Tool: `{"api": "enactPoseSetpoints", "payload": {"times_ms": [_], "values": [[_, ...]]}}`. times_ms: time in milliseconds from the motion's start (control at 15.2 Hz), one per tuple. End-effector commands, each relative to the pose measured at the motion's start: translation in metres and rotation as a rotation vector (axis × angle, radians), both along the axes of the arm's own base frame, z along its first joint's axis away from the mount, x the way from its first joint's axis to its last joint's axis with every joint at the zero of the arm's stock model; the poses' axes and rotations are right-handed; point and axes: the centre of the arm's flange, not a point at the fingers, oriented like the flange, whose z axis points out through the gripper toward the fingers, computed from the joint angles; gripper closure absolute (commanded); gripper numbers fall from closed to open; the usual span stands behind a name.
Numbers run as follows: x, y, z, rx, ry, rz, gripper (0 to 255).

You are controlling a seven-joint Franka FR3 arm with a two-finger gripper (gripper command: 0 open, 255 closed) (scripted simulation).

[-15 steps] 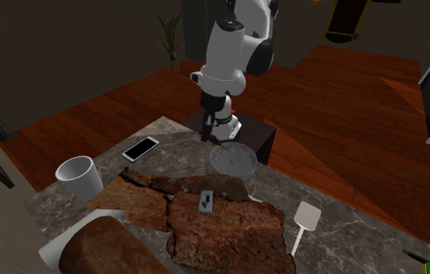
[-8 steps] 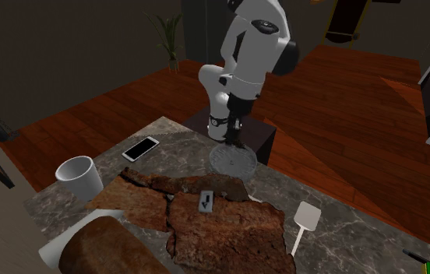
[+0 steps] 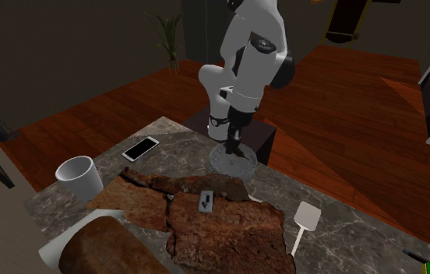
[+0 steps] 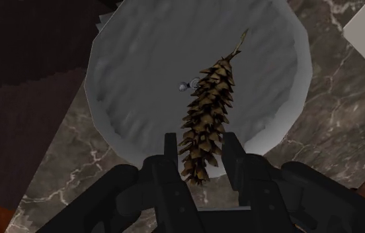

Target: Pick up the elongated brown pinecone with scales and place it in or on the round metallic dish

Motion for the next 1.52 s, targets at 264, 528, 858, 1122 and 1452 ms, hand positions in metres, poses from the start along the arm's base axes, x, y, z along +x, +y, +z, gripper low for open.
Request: {"api": "enactPoseSetpoints", "payload": {"times_ms": [264,528,858,1122,1452], "values": [[0.000,0.000,-0.029,0.000,-0.001,0.000,255],[0.000,0.000,-0.029,0.000,-0.001,0.000,255],[0.000,0.000,-0.029,0.000,0.000,0.000,0],[0.000,0.000,-0.029,0.000,0.000,0.000,0],[-0.008,0.007,0.020,0.000,-0.001,0.000,0]]}}
